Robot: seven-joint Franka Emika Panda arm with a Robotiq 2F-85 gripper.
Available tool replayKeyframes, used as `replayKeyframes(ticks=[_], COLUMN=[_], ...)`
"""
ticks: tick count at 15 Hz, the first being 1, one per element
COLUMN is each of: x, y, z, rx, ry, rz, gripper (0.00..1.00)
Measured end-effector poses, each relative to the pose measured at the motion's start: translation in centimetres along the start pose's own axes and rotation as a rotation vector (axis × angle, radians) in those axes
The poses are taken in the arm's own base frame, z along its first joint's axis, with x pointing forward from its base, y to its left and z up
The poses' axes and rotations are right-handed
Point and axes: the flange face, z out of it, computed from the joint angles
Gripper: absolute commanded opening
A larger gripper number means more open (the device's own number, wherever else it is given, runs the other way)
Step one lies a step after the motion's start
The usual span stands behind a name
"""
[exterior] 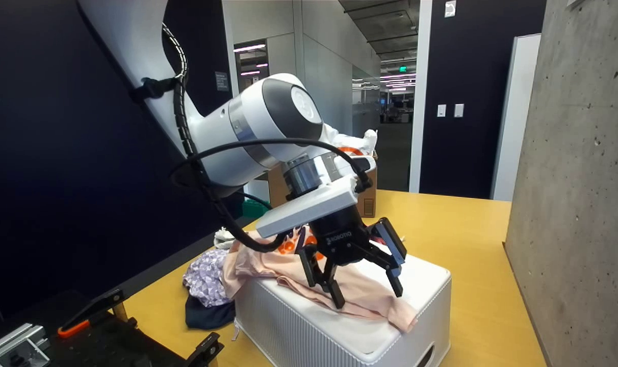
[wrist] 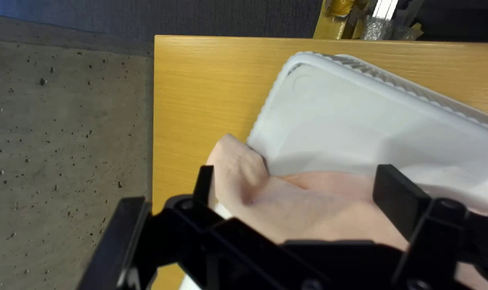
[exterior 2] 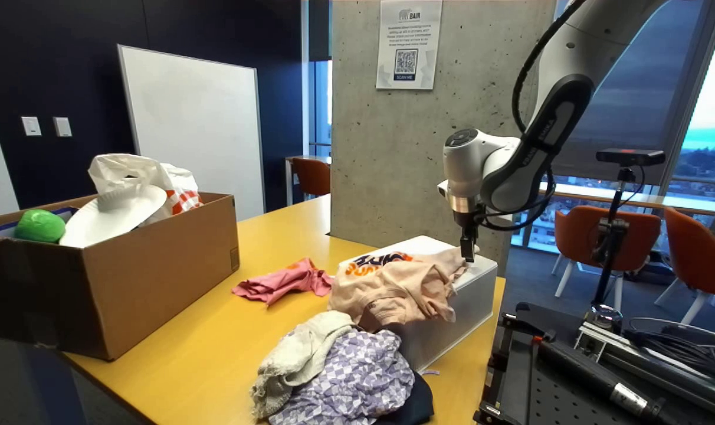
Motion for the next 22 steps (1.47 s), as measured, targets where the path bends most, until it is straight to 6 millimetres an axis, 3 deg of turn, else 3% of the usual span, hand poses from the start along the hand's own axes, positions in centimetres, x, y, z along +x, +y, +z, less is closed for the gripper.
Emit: replayKeyframes(ticks=[5,9,16,22], x=[0.0,0.2,2.8,2.4], y=[-1.0,-0.5,-1.0,-2.1], z=[0.5,0.8,0.1,0.0], rx=[-0.002,-0.019,-0.02,-0.087], ry=[-0.054,-0.062,-0.021,-0.024], rz=[-0.034,-0.072,-0.278,-0.433], gripper=[1.0,1.0,1.0,1.0])
